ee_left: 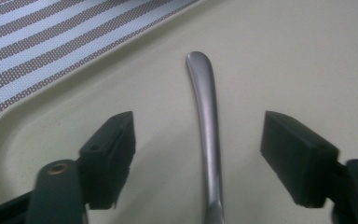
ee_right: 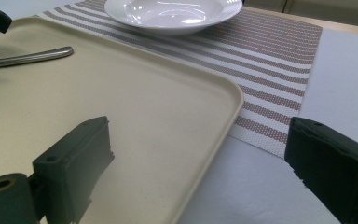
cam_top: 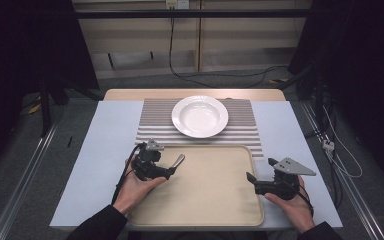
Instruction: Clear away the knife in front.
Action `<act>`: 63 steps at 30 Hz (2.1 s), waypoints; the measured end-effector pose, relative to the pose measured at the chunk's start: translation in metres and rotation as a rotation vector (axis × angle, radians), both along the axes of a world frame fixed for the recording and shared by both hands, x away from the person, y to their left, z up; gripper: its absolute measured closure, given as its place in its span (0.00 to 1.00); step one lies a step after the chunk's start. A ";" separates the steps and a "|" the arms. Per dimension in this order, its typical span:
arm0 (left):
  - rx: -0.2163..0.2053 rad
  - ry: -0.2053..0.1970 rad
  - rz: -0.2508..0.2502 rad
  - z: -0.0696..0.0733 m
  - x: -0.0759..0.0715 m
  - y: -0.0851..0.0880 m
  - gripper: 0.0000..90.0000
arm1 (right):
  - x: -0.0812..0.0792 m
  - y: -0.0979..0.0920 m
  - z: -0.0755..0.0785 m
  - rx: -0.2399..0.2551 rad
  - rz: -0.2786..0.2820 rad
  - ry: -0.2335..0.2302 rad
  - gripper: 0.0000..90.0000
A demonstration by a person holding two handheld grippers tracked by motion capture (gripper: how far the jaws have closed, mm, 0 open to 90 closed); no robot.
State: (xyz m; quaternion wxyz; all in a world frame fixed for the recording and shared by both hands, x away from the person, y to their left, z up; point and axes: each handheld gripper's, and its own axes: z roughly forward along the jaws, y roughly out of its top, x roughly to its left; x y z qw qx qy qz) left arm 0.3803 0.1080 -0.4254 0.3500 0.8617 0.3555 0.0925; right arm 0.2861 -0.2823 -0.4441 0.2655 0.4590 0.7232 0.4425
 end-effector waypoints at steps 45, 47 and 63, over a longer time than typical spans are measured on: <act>0.186 -0.042 -0.142 -0.013 0.007 -0.036 1.00 | -0.001 0.001 0.000 -0.006 0.007 0.006 0.09; 0.188 -0.036 -0.137 -0.013 0.008 -0.035 1.00 | -0.001 0.001 0.000 -0.006 0.006 0.007 0.09; 0.196 -0.026 -0.135 -0.012 0.008 -0.024 1.00 | -0.001 0.001 0.000 -0.003 0.008 0.007 0.09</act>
